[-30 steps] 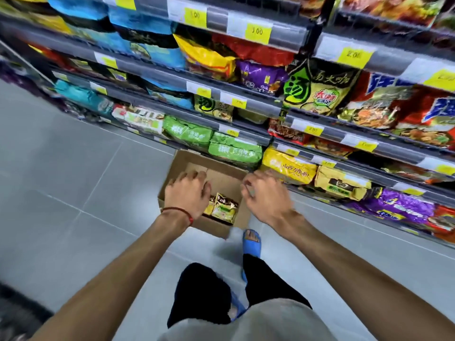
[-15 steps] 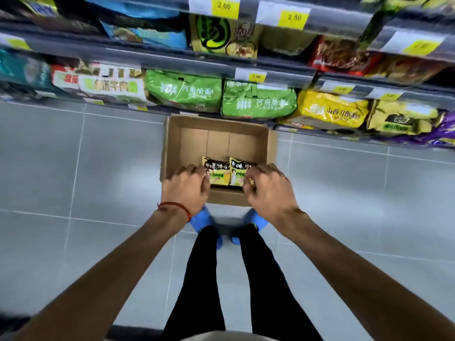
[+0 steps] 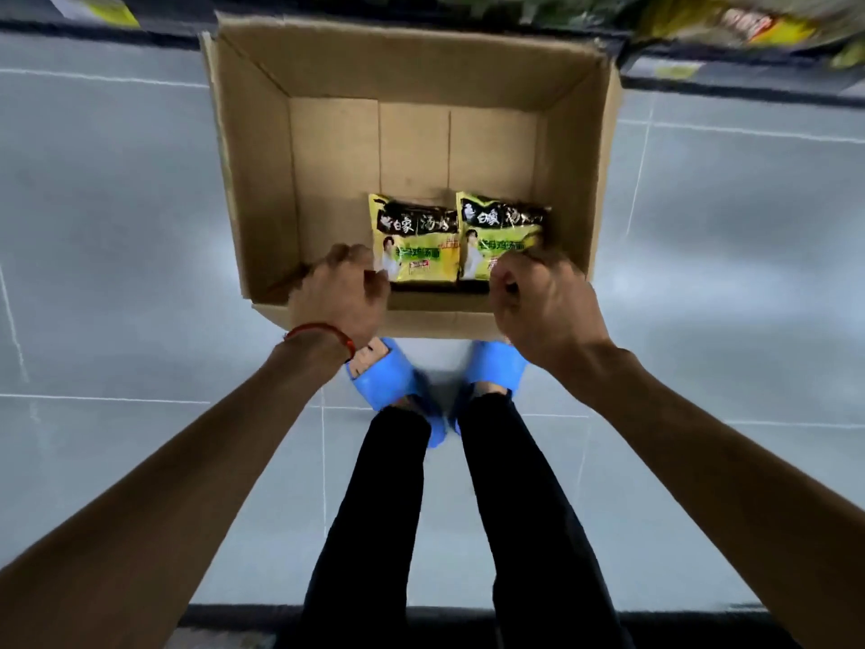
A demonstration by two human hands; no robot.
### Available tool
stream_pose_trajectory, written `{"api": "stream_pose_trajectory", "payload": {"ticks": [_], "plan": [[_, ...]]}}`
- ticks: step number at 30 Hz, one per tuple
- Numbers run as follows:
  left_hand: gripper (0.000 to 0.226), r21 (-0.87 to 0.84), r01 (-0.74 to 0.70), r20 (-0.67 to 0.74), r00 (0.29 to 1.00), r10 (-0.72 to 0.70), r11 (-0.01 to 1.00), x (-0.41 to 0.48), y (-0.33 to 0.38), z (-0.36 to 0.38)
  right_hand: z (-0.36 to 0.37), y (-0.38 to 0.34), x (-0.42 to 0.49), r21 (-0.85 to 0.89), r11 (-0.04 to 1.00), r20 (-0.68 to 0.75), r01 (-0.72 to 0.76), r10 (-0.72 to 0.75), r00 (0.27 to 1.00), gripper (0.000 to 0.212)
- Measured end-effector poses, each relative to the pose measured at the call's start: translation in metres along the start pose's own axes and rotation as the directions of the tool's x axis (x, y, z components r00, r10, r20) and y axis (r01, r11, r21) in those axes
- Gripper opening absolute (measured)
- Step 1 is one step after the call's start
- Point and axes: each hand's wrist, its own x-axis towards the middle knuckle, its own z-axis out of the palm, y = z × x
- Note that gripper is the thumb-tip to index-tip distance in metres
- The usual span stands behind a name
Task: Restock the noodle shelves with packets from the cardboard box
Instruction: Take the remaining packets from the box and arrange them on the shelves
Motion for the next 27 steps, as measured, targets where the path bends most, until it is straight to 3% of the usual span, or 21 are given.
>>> {"api": "stream_pose_trajectory", "payload": {"ticks": [5,8,12,16,19,22,25,27], "plan": [[0.036,-0.073,0.049,0.062,0.997,-0.045,0.996,0.068,-0.026,0.069,0.068,0.029,0.034,-0.008,1.0,0.048,0.005,-0.005,0.999,0.013],[0.045,-0.237,0.139,0.093,0.988,-0.12,0.962,0.107,-0.034,0.105,0.098,0.04,0.053,0.013,0.999,0.078,0.031,-0.032,0.996,0.011],[0.059,-0.308,0.304,0.245,0.941,-0.234,0.901,0.149,-0.034,0.126,0.122,0.049,0.071,0.048,0.998,0.073,0.038,-0.041,0.997,0.013],[0.071,-0.328,0.314,0.155,0.948,-0.277,0.891,0.162,-0.035,0.138,0.132,0.052,0.08,0.082,0.997,0.063,-0.01,0.005,0.998,0.015],[0.085,-0.433,0.41,0.222,0.912,-0.346,0.803,0.16,-0.042,0.14,0.134,0.053,0.082,0.112,0.993,0.056,-0.045,0.039,0.998,0.012],[0.081,-0.441,0.455,0.296,0.887,-0.353,0.774,0.161,-0.047,0.139,0.137,0.052,0.083,0.119,0.992,0.051,-0.05,0.044,0.998,0.011],[0.064,-0.418,0.44,0.297,0.893,-0.338,0.795,0.159,-0.043,0.136,0.14,0.05,0.082,0.131,0.99,0.057,-0.049,0.042,0.997,0.011],[0.066,-0.415,0.404,0.264,0.911,-0.317,0.815,0.157,-0.039,0.135,0.141,0.05,0.081,0.136,0.99,0.065,-0.047,0.038,0.997,0.011]]}}
